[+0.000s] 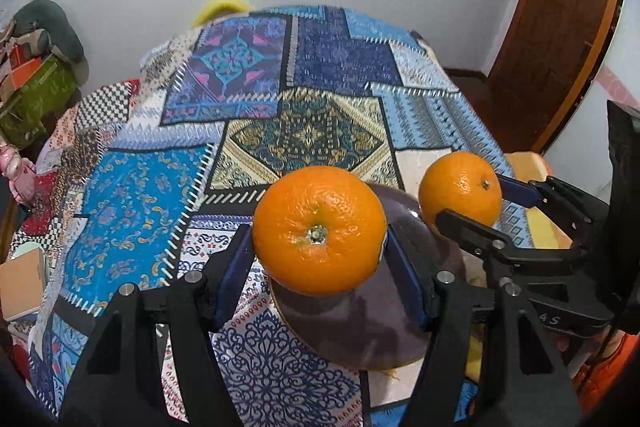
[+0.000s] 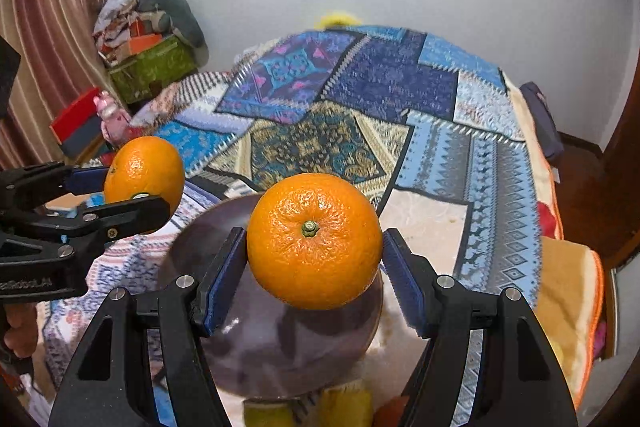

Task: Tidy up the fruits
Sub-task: 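Lift and carry both oranges onto the purple plate with both tools, then open both tools to release the oranges on the plate and withdraw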

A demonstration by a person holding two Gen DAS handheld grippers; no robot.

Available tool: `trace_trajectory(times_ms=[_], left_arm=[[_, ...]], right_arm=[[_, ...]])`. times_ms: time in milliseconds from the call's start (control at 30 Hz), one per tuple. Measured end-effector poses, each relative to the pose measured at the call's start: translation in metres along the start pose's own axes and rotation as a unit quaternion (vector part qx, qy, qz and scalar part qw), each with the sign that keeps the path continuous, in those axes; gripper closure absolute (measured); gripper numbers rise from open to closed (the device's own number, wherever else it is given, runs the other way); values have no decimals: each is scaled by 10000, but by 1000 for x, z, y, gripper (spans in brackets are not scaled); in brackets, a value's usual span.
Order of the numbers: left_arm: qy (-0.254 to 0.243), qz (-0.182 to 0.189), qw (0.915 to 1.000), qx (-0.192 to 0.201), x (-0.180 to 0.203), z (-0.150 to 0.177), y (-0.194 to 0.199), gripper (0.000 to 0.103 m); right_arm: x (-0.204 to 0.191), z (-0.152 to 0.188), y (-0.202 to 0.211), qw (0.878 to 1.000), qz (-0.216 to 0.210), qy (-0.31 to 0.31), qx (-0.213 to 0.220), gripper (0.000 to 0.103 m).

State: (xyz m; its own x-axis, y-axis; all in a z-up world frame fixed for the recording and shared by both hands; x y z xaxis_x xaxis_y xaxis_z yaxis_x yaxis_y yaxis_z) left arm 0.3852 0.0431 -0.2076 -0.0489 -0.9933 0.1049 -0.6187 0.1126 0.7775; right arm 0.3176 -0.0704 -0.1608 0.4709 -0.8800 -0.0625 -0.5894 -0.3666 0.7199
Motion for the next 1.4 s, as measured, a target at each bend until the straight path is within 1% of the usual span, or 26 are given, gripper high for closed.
trace_trajectory(times_ms=[133,233,467,700,1000,1067,1133,1400], left_arm=[[-110,-64,9997,-223,1,5,-23,38],[-192,-114,9990,-382,2,8,-40,38],[-182,-47,9969,-760,-1,10,-73,38],[-154,-38,9955,-930,-4,13,-88,38],[-146,-60,9952,-966,-4,12,-91,38],[-143,-51,9951,-981,-3,12,-90,37],[-104,4,9954,-957,0,11,-86,36],[-240,-63,9984,-501,9,1,-39,35]], right_arm=[[5,5,-21,9996,-44,5,-267,38],[9,7,-32,9992,-74,8,-385,38],[14,14,-53,9972,-116,133,-730,38],[17,21,-62,9955,-196,172,-915,38],[17,22,-62,9944,-303,172,-994,36],[16,22,-58,9946,-355,174,-958,36],[15,19,-52,9954,-311,202,-883,36],[17,8,-15,9982,-176,232,-528,36]])
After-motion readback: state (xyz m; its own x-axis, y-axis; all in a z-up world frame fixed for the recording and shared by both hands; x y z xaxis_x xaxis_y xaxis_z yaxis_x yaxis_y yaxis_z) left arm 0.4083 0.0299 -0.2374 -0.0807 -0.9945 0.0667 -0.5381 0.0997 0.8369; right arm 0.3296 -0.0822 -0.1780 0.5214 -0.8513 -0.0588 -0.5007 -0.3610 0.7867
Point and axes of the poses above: each gripper's, at about its wrist camera, not at the fingertips, and y roughly against the way its jaws point, x to its right, z to its underside, the point moved 9 cm from there along -y, roughly the way its jaws point, and after that the axes turned 2 degrees about y, right-handed, at the moved point
